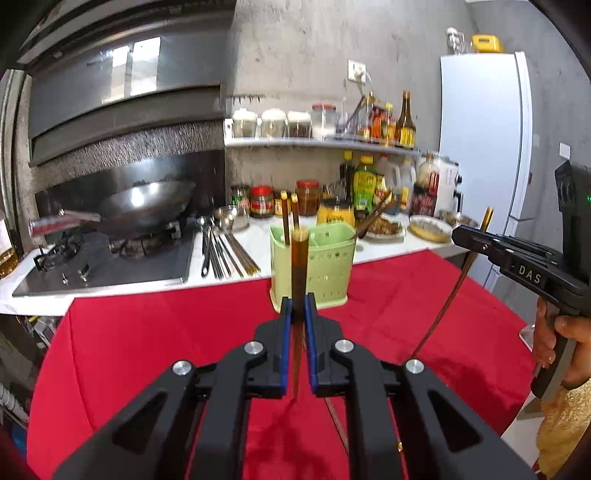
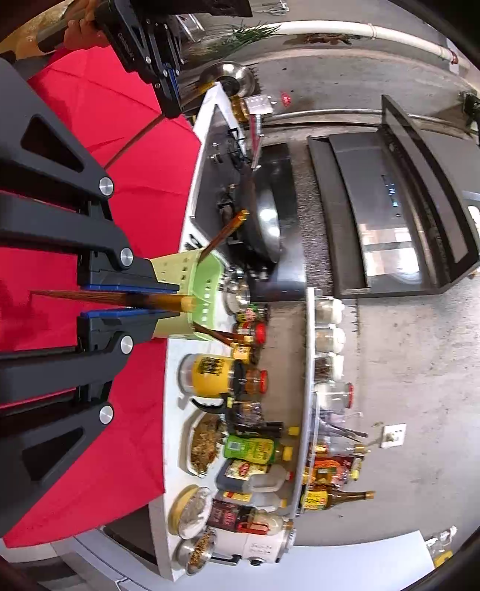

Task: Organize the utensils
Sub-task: 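Lift the left tool's chopstick upright toward the holder while the right tool lifts its own, then lower both held chopsticks into the green holder and open both tools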

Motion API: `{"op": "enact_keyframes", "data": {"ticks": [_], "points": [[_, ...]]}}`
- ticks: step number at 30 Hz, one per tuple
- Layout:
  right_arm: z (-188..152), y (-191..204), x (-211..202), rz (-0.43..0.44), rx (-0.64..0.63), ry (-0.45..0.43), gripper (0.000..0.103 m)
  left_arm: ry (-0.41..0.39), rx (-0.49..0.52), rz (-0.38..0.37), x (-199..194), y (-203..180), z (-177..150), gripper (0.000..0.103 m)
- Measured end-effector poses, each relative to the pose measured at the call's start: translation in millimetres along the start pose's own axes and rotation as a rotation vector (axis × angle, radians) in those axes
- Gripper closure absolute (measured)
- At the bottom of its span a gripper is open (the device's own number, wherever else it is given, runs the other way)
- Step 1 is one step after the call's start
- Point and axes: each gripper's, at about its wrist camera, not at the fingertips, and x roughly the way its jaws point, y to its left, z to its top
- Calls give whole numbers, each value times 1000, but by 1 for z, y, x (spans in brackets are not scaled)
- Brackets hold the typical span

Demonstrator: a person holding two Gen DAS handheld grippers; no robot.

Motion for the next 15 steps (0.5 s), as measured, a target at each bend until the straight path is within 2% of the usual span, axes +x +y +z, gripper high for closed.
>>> {"op": "enact_keyframes", "data": {"ticks": [6,15], "points": [[-25,4,19,8,-7,81,96,55,15,12,14,-5,-11,96],[-33,13,8,-3,-44,78,96,79,-14,-2,11,-1,-16,96]]}}
